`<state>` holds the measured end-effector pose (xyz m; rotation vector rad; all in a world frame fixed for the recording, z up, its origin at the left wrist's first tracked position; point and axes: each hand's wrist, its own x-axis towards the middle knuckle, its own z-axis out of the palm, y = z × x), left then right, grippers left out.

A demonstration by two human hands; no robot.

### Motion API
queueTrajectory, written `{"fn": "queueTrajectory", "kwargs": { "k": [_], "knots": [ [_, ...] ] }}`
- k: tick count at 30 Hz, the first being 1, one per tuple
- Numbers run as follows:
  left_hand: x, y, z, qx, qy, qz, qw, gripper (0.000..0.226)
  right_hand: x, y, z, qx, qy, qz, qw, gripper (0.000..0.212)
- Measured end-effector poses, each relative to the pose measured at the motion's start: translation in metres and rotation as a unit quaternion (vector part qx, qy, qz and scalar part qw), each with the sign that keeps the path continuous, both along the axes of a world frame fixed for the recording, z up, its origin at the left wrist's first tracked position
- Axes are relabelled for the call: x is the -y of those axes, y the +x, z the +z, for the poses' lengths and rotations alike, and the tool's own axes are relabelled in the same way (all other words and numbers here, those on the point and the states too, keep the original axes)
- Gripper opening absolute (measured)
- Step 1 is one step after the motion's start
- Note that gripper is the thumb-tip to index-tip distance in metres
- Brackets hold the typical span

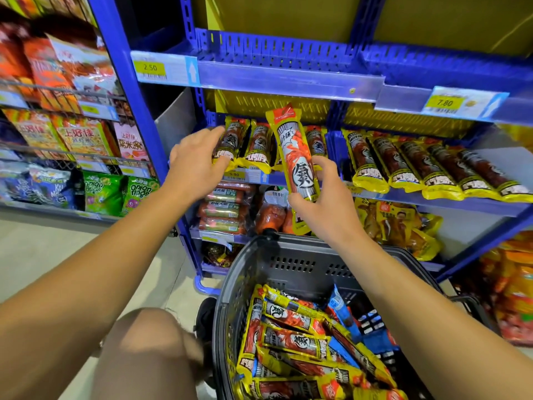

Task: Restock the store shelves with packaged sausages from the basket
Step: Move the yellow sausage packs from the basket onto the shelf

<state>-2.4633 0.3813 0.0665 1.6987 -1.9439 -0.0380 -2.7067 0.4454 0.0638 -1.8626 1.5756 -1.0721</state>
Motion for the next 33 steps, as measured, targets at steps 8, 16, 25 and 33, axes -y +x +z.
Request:
{"fn": "queueTrajectory", "kwargs": {
  "k": [8, 16, 25, 33],
  "knots": [
    [-0.095, -0.047, -0.003, -0.491, 0.171, -0.140, 0.843, 0.050, -0.029, 0.030, -0.017, 0.025, -0.027, 0.106, 0.994, 0.077],
    [-0.087, -0.016, -0.012, -0.460, 0.126, -0.113, 0.872, 0.070, -0.034, 0.042, -0.014, -0.083, -0.049, 0.192, 0.977, 0.075],
    [0.004, 0.033, 0.013, -0.112, 0.016, 0.091, 0.989, 0.034, 0.019, 0.023, 0.013, -0.268, -0.132, 0.053, 0.953, 0.071],
    [0.052, 0.030, 0.008, -0.024, 0.071, 0.188, 0.979, 0.026, 0.028, 0.023, 0.010, -0.247, -0.126, 0.041, 0.960, 0.066]
  ]
}}
